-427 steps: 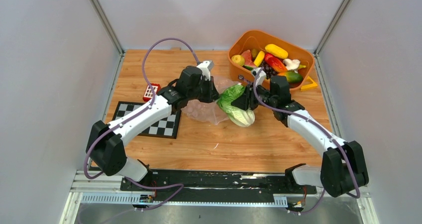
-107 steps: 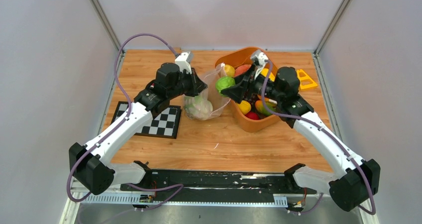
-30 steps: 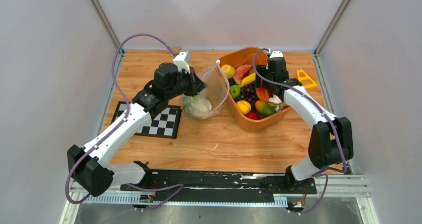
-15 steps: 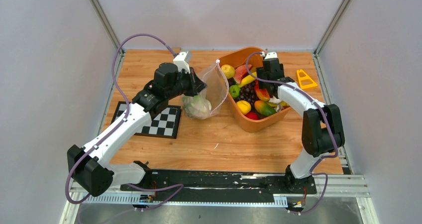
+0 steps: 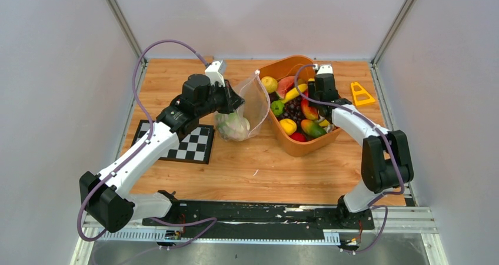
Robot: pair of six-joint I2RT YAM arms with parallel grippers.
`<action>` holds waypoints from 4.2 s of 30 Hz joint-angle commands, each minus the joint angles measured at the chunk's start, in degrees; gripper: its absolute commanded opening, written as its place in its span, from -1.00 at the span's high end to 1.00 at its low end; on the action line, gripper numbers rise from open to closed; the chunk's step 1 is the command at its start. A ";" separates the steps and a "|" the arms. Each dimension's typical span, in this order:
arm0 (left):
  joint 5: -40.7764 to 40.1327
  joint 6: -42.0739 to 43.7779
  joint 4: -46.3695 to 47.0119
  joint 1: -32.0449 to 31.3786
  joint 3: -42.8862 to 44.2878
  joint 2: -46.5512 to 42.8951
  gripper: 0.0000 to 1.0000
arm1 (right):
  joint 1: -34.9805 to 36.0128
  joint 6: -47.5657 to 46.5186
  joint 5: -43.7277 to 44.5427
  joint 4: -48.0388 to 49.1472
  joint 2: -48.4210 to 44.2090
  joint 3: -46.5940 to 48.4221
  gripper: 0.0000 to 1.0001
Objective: Place the food in the zip-top bag and seal the zipper
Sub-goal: Pick up the fake fruit from the bin, then place the fake fruit in the zipper food storage bag.
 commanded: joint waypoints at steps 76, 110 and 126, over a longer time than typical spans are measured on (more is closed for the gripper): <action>1.94 -2.26 6.58 0.21 -2.05 -2.23 1.00 | 18.89 1.87 -41.55 -7.84 -16.08 2.89 0.40; 0.06 -0.42 5.24 0.18 -1.78 -2.58 1.00 | 24.40 8.76 -26.13 -11.12 -1.98 18.86 -0.04; -2.84 -0.32 3.54 0.30 -1.75 -2.89 1.00 | 20.60 11.35 -43.33 5.69 -17.43 3.25 -0.45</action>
